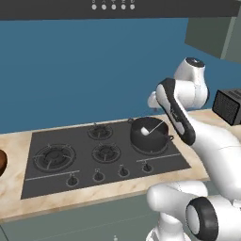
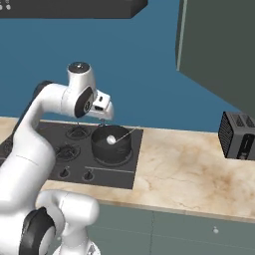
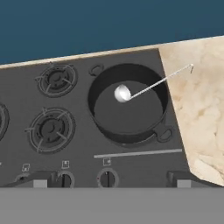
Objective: Open the cabinet and move the ladle to the pot. Then close the cabinet.
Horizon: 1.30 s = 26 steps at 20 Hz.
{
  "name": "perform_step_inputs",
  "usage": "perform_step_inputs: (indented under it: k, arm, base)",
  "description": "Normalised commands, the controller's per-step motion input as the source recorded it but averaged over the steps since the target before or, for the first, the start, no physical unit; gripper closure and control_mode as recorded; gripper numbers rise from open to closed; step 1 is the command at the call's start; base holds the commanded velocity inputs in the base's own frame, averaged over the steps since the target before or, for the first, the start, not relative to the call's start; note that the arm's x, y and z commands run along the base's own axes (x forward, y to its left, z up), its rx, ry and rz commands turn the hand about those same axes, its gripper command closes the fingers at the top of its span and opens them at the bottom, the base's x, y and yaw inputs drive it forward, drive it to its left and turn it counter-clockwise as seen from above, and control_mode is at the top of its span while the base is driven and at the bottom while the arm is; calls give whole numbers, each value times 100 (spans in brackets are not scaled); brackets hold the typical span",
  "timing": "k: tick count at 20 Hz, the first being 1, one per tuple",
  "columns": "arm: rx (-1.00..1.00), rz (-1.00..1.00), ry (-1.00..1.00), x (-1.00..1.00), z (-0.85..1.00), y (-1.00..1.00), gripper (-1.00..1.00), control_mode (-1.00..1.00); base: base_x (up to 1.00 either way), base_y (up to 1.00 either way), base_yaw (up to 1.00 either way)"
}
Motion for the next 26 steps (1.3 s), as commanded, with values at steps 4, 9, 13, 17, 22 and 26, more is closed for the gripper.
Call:
perform_step_inputs:
  k: [4, 9, 13, 17, 22, 26]
  arm:
    - [0, 0, -7, -94, 49, 18, -100, -100]
    - [0, 0, -1, -59, 21, 39, -100, -100]
    - [0, 0, 0, -27, 7, 12, -100, -100]
    - [0, 0, 0, -4, 0, 2, -100, 100]
    - [0, 0, 0, 0, 0, 0, -100, 100]
    - [0, 0, 0, 0, 0, 0, -100, 100]
  base:
    - [0, 0, 0]
    - [0, 0, 0]
    - [0, 0, 0]
    - [-59, 2, 0]
    - [-100, -40, -5]
    - [-94, -99, -4]
